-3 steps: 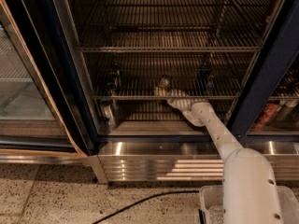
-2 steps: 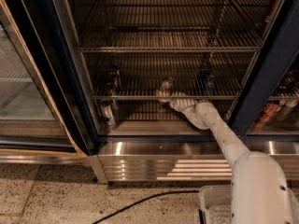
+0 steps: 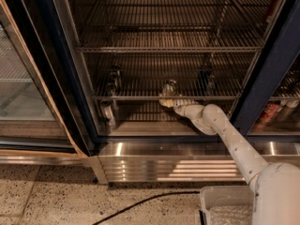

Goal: Pick 7up can from bottom shelf of fridge

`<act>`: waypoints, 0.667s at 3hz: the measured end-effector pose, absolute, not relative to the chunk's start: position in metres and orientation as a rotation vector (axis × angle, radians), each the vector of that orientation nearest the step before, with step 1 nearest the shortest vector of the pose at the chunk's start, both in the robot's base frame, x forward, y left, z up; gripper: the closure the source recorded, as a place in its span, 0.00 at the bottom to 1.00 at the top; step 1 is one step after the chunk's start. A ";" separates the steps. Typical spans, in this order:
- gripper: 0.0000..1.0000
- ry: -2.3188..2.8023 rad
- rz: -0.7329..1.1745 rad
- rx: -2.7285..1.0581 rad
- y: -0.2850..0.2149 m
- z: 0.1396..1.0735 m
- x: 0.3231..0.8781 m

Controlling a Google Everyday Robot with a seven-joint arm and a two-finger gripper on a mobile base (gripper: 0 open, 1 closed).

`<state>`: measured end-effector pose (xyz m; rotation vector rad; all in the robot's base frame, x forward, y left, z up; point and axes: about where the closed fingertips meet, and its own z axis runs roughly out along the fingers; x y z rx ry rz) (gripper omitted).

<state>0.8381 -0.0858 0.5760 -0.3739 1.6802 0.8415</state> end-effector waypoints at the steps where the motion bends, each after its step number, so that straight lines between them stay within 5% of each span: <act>1: 1.00 1.653 0.838 -0.450 -0.076 0.586 0.821; 2: 1.00 1.654 0.838 -0.452 -0.075 0.585 0.821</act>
Offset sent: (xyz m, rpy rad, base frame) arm -0.0146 0.0076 0.0094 -0.0254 -0.0356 0.0388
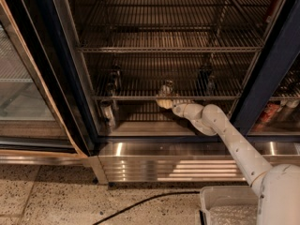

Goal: Pick 7up can from bottom shelf of fridge

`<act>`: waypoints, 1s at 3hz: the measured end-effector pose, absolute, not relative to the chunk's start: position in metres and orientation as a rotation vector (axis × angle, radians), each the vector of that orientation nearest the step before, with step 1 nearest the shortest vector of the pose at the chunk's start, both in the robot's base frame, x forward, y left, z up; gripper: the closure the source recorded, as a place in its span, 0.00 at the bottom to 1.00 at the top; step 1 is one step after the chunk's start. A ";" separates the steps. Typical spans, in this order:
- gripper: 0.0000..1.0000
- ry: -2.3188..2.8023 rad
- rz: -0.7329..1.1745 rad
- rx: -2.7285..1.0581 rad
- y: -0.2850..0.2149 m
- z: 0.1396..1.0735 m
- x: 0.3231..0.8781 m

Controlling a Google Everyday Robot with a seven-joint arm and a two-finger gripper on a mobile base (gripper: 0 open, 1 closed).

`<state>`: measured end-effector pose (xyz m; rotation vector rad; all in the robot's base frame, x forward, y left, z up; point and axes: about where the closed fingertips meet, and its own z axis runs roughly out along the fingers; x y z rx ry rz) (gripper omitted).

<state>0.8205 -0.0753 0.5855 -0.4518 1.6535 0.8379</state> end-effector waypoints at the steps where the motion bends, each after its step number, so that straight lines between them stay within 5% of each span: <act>1: 1.00 1.677 0.851 -0.464 -0.070 0.570 0.801; 3: 1.00 1.670 0.846 -0.517 -0.070 0.569 0.758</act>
Offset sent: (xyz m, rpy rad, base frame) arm -0.0938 -0.0001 -0.0325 -0.0473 0.0210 0.0735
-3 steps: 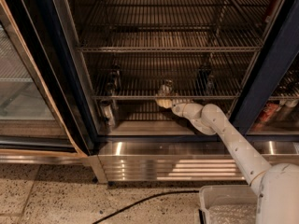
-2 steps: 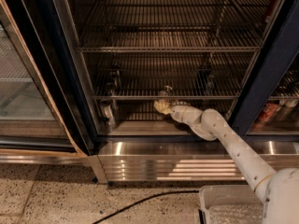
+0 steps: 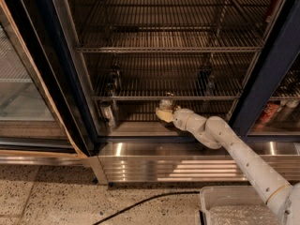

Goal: Pick 7up can from bottom shelf of fridge

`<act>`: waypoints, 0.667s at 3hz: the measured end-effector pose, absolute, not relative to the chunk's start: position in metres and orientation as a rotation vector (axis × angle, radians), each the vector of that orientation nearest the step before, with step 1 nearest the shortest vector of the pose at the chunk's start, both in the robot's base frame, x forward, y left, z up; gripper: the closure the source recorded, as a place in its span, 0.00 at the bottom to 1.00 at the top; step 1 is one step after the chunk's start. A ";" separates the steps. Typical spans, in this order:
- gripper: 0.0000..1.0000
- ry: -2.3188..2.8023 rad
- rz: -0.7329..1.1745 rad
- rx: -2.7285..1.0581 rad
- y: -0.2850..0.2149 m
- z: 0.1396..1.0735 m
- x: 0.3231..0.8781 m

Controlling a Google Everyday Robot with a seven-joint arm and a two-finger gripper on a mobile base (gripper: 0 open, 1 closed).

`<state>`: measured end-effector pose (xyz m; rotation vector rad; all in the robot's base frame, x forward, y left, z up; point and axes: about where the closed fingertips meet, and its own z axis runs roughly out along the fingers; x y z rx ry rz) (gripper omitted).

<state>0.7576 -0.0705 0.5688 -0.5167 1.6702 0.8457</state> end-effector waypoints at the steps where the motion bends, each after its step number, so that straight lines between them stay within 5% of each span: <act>1: 1.00 1.655 0.835 -0.534 -0.070 0.576 0.750; 2: 1.00 1.655 0.835 -0.534 -0.070 0.576 0.750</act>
Offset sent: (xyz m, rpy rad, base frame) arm -0.1182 -0.0290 0.1260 -0.1196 -0.2865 0.0656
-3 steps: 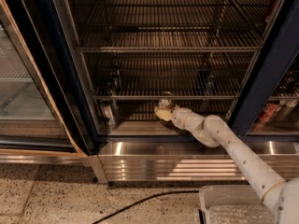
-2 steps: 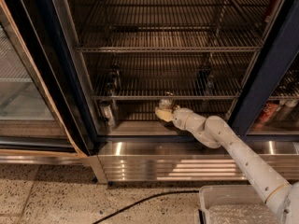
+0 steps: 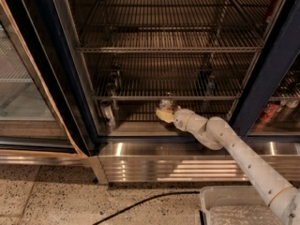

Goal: Pick 7up can from bottom shelf of fridge

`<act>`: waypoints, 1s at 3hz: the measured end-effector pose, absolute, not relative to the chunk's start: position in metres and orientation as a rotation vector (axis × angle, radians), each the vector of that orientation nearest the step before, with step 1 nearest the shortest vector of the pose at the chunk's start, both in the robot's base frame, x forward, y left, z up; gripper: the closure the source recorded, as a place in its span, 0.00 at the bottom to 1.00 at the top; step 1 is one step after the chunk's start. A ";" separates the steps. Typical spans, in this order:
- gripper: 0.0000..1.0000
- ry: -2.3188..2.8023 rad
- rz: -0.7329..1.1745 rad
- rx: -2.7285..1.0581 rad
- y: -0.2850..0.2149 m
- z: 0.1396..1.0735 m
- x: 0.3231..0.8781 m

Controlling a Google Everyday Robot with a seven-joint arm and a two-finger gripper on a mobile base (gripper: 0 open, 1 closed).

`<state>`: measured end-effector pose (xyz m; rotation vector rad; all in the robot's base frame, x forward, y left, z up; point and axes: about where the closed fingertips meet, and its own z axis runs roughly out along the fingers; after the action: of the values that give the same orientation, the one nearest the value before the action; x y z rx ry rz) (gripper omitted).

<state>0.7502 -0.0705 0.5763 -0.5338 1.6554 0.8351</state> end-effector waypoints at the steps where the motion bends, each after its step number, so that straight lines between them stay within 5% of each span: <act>1: 1.00 1.642 0.849 -0.561 -0.063 0.579 0.744; 3: 1.00 1.597 0.843 -0.637 -0.056 0.591 0.726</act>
Offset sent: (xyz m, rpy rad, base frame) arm -0.0768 0.0310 0.0208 -0.0887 -0.1412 0.1912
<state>0.7261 -0.0560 0.5912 -0.6368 1.5974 0.8434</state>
